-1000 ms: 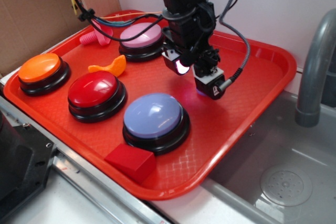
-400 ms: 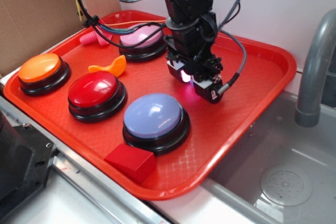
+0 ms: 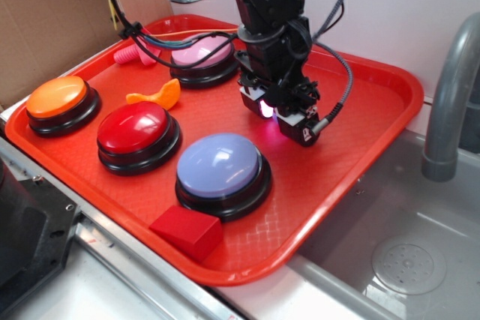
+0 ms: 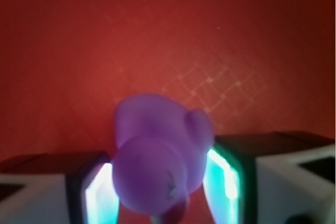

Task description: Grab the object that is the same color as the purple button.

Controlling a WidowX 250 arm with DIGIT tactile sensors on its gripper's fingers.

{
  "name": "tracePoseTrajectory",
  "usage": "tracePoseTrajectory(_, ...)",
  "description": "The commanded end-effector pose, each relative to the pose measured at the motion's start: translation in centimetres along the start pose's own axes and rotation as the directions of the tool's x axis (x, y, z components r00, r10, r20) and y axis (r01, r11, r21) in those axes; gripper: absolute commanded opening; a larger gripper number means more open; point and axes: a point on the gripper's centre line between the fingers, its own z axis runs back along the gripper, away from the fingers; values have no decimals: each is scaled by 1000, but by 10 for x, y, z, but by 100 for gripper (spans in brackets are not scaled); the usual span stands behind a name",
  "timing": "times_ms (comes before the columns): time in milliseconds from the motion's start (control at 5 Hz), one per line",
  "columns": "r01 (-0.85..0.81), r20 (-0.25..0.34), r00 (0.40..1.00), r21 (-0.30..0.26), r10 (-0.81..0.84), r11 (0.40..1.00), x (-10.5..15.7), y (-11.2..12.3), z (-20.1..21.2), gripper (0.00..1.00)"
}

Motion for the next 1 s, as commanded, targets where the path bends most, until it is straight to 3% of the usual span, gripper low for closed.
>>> tracePoseTrajectory(0,-63,56,997,83,59,995,2,32,70,6)
tracePoseTrajectory(200,-71,77,995,123,62,990,-12,60,108,5)
tracePoseTrajectory(400,-47,73,997,98,40,994,-34,90,126,6)
tracePoseTrajectory(600,-106,20,994,102,104,989,-51,111,135,8)
tracePoseTrajectory(800,-159,31,987,137,156,978,-48,113,133,1)
